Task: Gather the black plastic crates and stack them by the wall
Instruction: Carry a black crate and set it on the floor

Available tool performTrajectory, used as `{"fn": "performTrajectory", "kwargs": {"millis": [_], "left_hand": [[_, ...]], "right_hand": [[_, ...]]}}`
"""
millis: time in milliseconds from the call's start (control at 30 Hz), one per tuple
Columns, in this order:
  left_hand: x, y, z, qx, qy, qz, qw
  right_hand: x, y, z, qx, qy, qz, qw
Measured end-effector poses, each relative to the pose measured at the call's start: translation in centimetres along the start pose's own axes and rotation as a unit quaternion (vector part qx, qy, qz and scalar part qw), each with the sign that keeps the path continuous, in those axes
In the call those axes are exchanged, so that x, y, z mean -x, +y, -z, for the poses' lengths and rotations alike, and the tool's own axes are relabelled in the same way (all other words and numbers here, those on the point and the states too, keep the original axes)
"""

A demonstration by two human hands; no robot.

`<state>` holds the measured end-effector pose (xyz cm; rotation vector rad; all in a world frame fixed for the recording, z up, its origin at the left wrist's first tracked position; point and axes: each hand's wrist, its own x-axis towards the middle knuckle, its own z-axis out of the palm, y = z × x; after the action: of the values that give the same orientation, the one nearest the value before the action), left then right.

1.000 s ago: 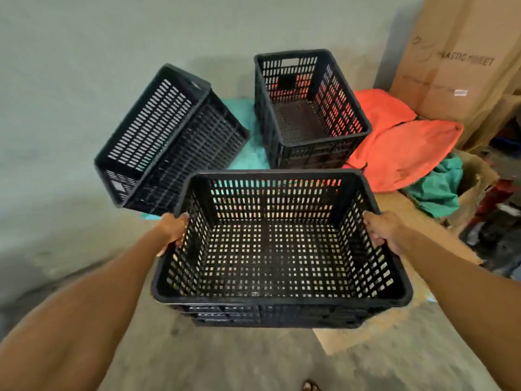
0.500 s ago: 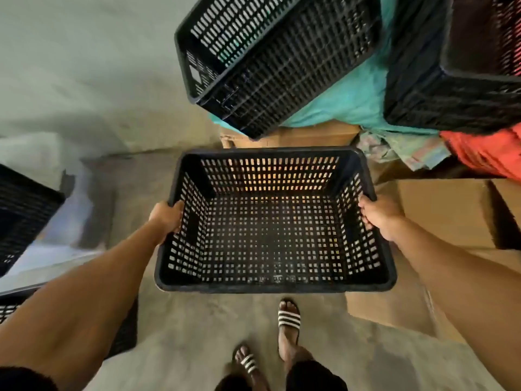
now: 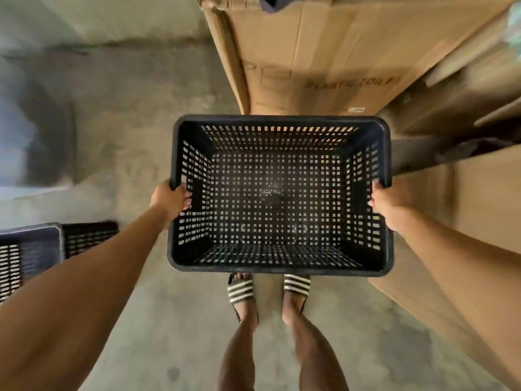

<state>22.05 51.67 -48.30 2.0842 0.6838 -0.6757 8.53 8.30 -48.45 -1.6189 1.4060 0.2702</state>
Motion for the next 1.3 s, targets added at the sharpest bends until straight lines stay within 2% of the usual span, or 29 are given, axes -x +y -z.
{"fn": "performTrajectory", "kwargs": {"millis": [167,333,567,667,800,967,1100,1300], "left_hand": [[-7.8,-5.2,-4.4,-0.016,0.008,0.008,1.0],[-12.9,-9.0,-7.5,0.008,0.001,0.038,0.999],[-14.5,-11.5,-9.5,-0.015,0.006,0.065,0.998],[-14.4,-11.2,-9.6,-0.032,0.01,0.073,0.997],[-13.3,-9.6,-9.4,-0.041,-0.018,0.08,0.996],[-9.0,-5.9,-8.5,-0.081,-0.043,0.036,0.995],[-3.6,-1.2,-6.5,-0.084,-0.103,0.008,0.991],[5.7,5.6,-1.3,-0.031,-0.125,-0.033,0.991]], "right_hand": [[-7.2,4.2,-5.5,0.055,-0.012,-0.003,0.998],[-11.3,6.9,-10.3,0.002,0.007,-0.039,0.999],[-13.2,8.6,-11.5,0.085,0.009,0.0,0.996],[-13.4,7.9,-11.6,0.069,-0.007,-0.024,0.997],[-12.3,6.7,-10.9,0.108,-0.043,-0.052,0.992],[-7.8,5.0,-9.1,0.126,-0.079,-0.033,0.988],[-1.5,2.0,-6.9,0.122,-0.115,-0.003,0.986],[8.8,-3.3,-2.2,0.106,-0.149,0.044,0.982]]}}
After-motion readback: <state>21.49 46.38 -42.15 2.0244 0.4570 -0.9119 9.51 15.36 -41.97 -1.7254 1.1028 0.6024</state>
